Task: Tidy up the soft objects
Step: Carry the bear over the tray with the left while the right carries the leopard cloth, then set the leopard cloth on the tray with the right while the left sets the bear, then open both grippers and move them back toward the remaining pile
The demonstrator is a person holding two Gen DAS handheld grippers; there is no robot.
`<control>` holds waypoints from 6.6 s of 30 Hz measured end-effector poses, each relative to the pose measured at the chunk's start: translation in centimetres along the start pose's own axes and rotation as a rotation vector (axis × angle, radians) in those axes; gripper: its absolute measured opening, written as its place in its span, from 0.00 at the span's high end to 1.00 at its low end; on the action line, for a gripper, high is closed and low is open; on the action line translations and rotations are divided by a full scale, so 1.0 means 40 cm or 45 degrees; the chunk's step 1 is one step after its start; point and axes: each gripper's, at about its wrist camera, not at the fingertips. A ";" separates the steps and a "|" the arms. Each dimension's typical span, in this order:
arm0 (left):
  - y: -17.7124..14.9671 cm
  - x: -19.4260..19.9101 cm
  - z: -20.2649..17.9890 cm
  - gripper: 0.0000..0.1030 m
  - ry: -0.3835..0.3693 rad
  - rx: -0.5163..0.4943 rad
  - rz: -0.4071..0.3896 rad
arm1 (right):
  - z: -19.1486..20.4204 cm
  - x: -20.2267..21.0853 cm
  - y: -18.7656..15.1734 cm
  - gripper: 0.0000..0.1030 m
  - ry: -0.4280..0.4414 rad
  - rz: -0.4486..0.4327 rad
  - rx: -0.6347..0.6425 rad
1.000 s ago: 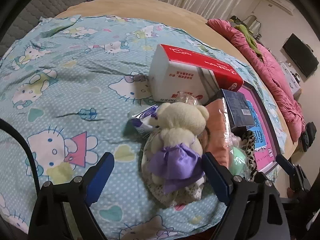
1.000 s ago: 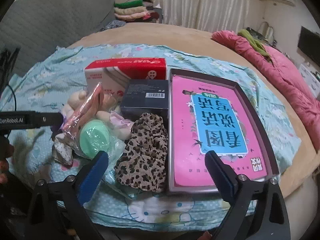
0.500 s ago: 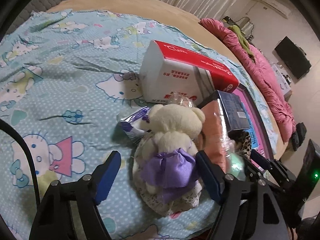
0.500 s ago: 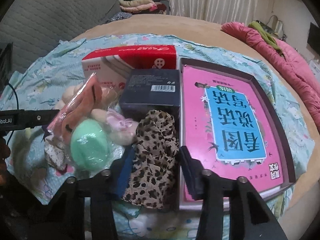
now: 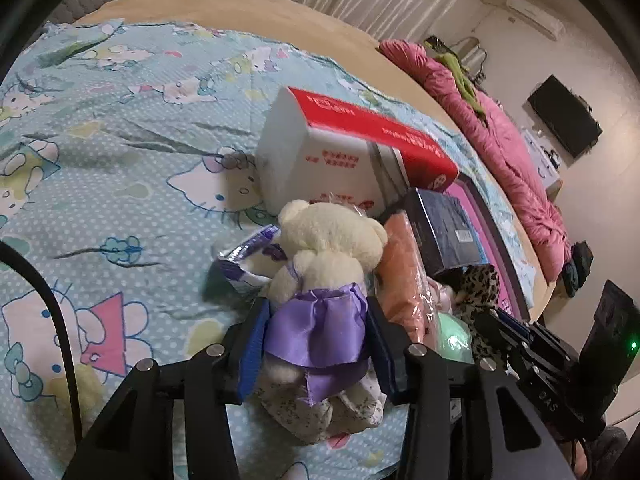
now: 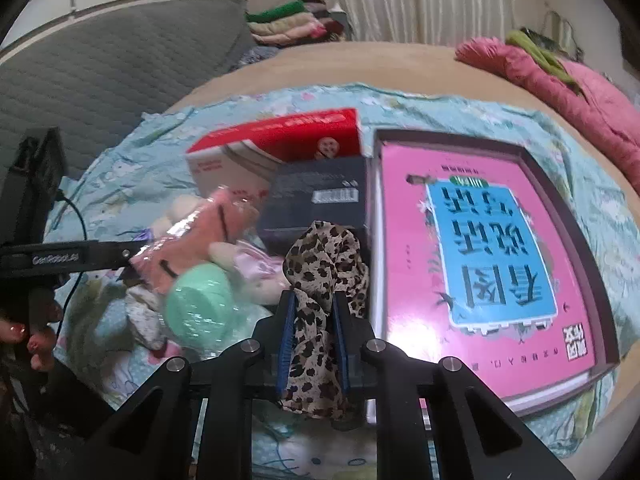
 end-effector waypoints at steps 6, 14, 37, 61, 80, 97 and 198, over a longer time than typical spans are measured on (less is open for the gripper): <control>0.003 0.052 0.008 0.55 -0.007 0.007 -0.080 | 0.000 0.023 0.011 0.83 0.009 -0.055 -0.007; 0.000 0.106 -0.006 0.55 0.042 -0.030 -0.147 | -0.001 0.059 0.025 0.83 0.014 -0.129 -0.016; -0.004 0.162 -0.260 0.55 0.034 -0.227 -0.183 | -0.094 0.177 0.039 0.83 -0.018 -0.336 -0.150; -0.019 -0.020 -0.629 0.55 -0.022 -0.487 -0.055 | -0.260 0.305 0.014 0.83 -0.414 -0.512 -0.258; -0.050 -0.198 -0.638 0.55 0.079 -0.524 0.108 | -0.366 0.241 -0.012 0.83 -0.466 -0.370 -0.414; -0.078 -0.283 -0.628 0.55 0.133 -0.549 0.201 | -0.398 0.127 -0.038 0.81 -0.430 -0.107 -0.408; -0.006 0.063 -0.478 0.16 0.246 -0.416 -0.075 | -0.224 0.317 0.047 0.21 -0.383 -0.478 -0.324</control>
Point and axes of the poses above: each gripper's, at about its wrist camera, not at the fingertips, and x roughly against the way its jaws point, z to its left, y to its top, and after that the axes turned 2 degrees about x, right-handed
